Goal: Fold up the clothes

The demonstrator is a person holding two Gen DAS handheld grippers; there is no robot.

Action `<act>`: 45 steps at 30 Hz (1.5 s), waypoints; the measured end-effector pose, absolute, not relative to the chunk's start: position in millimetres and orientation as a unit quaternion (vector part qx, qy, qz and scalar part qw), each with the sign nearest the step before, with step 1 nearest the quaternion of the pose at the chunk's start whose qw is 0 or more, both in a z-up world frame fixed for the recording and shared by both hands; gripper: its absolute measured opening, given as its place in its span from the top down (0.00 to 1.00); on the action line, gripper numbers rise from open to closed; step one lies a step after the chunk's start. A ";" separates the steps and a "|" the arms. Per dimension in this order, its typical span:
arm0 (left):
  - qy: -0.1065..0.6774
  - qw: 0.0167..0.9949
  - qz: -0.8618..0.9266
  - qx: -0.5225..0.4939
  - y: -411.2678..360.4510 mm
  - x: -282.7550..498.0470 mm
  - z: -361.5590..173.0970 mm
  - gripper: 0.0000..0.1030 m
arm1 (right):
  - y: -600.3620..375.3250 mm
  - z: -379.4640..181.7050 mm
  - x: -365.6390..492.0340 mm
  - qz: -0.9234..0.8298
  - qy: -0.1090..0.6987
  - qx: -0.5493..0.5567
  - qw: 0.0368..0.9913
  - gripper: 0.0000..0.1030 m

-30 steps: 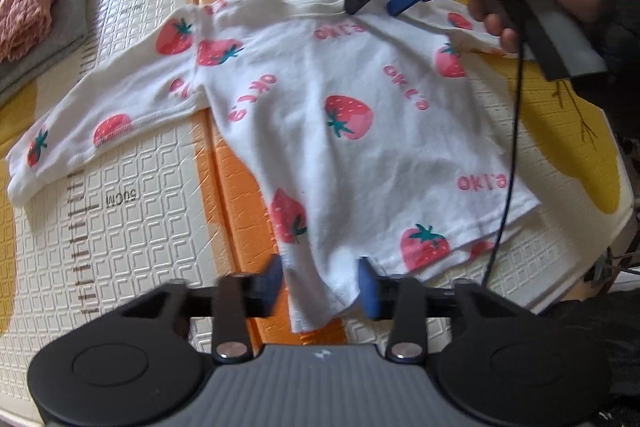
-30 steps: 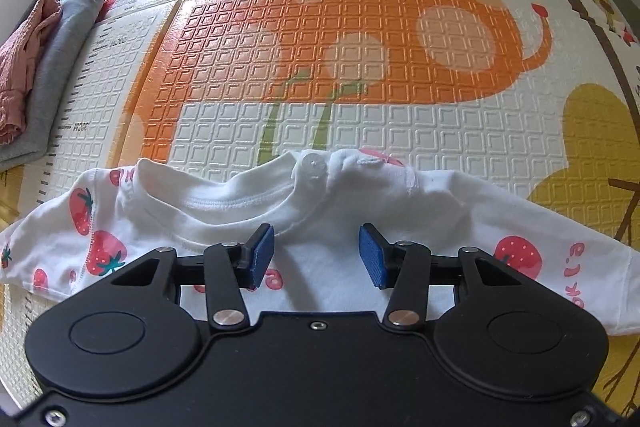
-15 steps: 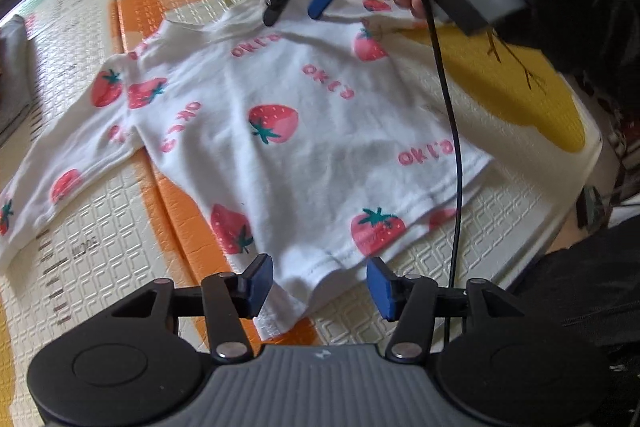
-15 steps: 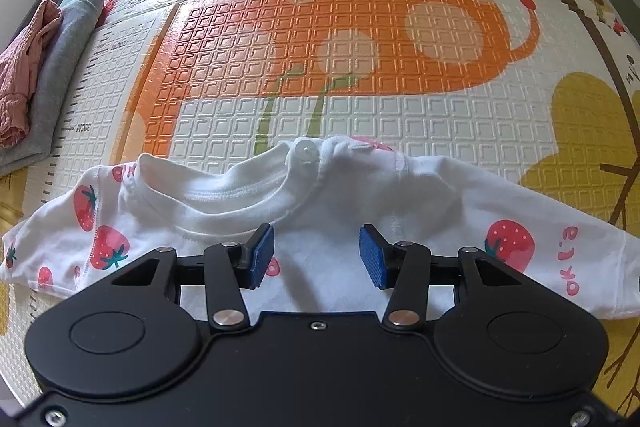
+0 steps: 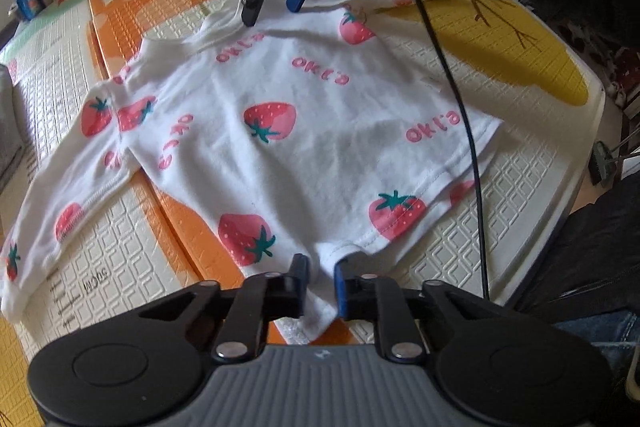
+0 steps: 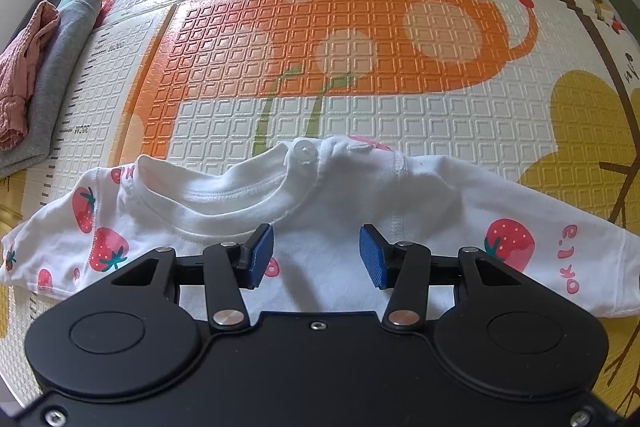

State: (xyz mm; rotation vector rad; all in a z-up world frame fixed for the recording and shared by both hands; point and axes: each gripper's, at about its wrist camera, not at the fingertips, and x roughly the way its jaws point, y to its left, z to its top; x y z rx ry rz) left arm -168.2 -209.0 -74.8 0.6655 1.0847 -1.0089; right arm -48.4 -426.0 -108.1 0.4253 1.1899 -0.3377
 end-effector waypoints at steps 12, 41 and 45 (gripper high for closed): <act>0.440 0.670 -0.478 0.358 -204.6 -187.7 -67.8 0.90 | -407.6 -104.0 -32.7 -0.125 0.551 0.187 0.804 0.56; 0.456 0.710 -0.472 0.255 -176.8 -151.7 -38.5 0.55 | -381.8 -79.7 -60.3 -0.069 0.533 0.161 0.828 0.54; 0.460 0.729 -0.451 0.233 -177.0 -130.5 -41.0 0.53 | -362.3 -76.1 -79.8 -0.028 0.535 0.166 0.828 0.57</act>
